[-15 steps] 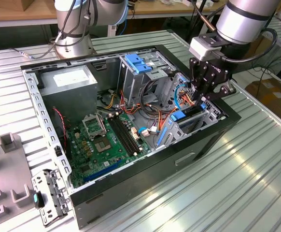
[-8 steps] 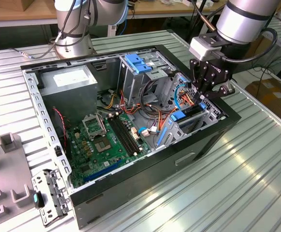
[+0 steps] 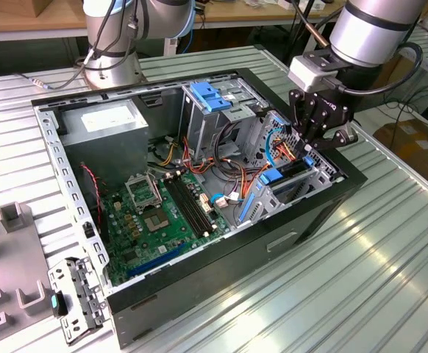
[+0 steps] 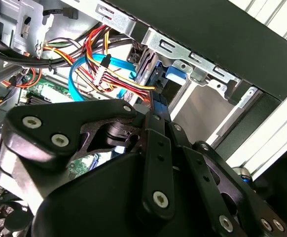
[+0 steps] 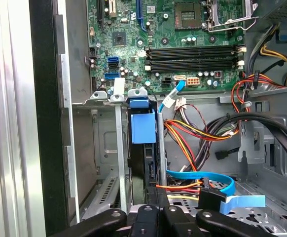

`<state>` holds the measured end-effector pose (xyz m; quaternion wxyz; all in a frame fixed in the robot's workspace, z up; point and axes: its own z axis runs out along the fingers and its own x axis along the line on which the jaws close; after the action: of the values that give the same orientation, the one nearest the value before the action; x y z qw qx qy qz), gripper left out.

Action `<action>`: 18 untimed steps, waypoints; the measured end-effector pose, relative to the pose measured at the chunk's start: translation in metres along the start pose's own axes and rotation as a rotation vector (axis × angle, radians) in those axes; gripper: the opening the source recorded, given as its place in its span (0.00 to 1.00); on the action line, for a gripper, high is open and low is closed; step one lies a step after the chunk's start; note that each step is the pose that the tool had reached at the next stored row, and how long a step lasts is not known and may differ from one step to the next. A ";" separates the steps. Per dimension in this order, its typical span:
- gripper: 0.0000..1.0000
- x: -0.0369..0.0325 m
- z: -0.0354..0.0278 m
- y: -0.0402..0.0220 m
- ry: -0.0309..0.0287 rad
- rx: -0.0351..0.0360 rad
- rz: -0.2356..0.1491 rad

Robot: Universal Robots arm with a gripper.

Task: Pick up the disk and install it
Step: 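Insert the first disk wire, then insert the second disk wire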

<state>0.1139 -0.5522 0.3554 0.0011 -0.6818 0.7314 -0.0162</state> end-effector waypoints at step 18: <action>0.11 0.0007 -0.0020 0.0099 0.0002 0.0000 0.000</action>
<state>0.1039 -0.5522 0.3572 0.0011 -0.6818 0.7313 -0.0162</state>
